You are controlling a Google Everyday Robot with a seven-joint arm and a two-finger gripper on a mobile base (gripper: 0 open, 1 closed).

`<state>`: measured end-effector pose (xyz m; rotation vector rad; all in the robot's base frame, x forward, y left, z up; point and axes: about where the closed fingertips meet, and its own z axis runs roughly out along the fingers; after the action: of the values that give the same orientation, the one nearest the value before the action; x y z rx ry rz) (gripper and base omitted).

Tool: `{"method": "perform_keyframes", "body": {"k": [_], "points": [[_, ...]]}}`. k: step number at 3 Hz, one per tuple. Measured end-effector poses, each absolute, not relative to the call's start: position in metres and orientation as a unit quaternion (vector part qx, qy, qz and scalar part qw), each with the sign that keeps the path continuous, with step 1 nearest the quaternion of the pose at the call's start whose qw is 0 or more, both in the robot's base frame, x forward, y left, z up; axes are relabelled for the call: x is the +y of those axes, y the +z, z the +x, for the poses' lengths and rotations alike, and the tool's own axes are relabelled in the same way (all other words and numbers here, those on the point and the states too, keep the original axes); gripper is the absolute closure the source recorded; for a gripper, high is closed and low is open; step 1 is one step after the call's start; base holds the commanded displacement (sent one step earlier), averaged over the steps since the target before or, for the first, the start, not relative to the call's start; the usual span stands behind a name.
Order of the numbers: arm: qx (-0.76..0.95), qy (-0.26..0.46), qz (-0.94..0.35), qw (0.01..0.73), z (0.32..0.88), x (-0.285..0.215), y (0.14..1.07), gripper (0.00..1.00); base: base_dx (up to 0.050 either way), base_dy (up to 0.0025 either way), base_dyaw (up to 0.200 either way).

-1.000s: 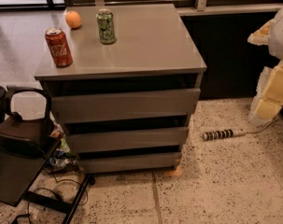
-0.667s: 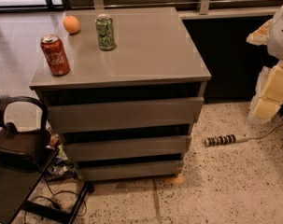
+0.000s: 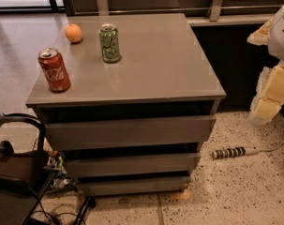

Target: Pick coke can

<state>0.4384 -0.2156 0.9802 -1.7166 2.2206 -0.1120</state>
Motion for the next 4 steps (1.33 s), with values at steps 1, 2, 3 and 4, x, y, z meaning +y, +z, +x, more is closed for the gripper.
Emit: {"method": "perform_keyframes", "body": {"k": [1,2,3,4], "points": [[0.780,-0.039,-0.603,0.166,0.4384,-0.2156,0.9802,0.00,0.038,0.00246,0.128],[0.780,-0.039,-0.603,0.166,0.4384,-0.2156,0.9802,0.00,0.044,-0.00196,-0.091],[0.780,-0.039,-0.603,0.166,0.4384,-0.2156,0.9802,0.00,0.050,-0.00002,0.000],[0.780,-0.039,-0.603,0.166,0.4384,-0.2156,0.9803,0.00,0.050,-0.00002,0.001]]}}
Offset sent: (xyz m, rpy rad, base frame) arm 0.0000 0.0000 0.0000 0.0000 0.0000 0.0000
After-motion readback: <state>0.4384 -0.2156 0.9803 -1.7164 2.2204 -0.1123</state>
